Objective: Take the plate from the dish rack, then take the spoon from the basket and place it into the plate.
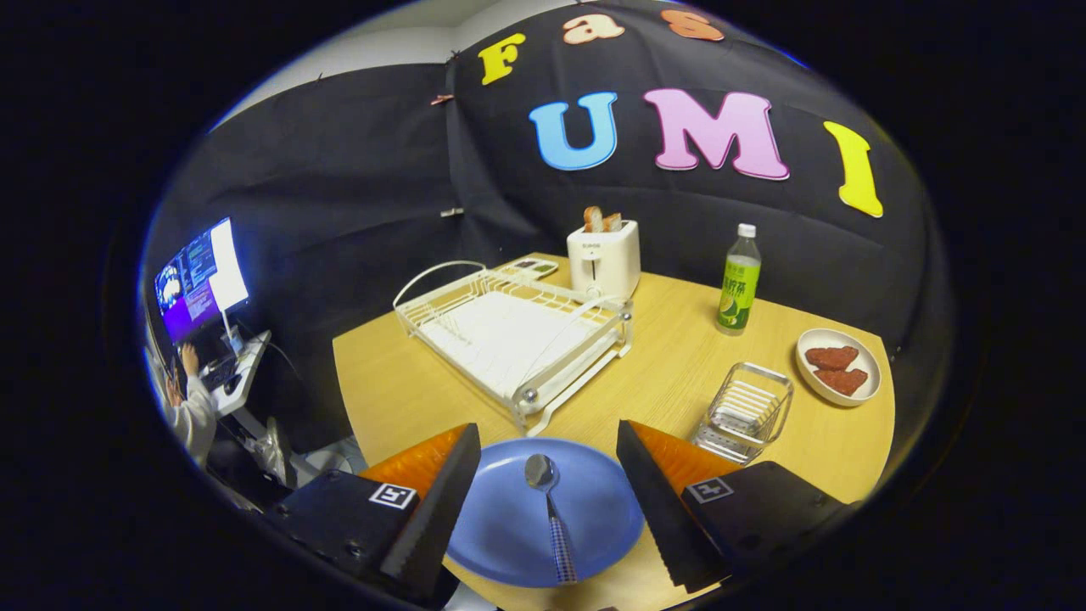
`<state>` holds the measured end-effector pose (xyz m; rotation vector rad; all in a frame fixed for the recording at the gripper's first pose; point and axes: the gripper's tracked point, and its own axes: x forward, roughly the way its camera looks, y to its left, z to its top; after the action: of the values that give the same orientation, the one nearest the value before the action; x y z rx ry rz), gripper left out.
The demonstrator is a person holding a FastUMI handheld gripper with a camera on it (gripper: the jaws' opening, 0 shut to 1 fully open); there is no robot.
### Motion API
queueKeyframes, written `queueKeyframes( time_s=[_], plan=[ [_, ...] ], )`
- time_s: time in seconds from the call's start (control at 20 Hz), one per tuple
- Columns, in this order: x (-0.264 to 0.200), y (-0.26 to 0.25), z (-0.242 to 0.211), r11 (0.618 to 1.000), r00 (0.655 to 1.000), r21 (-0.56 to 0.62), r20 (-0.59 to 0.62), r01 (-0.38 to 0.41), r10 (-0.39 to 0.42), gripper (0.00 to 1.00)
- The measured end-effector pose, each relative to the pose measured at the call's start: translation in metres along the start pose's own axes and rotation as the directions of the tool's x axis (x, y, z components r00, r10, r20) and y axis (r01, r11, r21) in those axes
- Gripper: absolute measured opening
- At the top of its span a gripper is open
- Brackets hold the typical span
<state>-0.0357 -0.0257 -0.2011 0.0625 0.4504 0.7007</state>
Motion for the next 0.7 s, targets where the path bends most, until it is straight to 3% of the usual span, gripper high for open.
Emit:
queueKeyframes(
  time_s=[0.15,0.3,0.45,0.7],
  plan=[
    [-0.023,-0.027,0.048,0.994,0.990,0.035,0.097,0.100,-0.103,0.99],
    [-0.058,-0.058,0.094,0.973,0.956,0.066,0.182,0.221,-0.229,0.99],
    [-0.099,-0.086,0.136,0.930,0.891,0.086,0.268,0.357,-0.367,0.99],
    [-0.160,-0.098,0.173,0.821,0.746,0.119,0.362,0.558,-0.560,0.98]
  ],
)
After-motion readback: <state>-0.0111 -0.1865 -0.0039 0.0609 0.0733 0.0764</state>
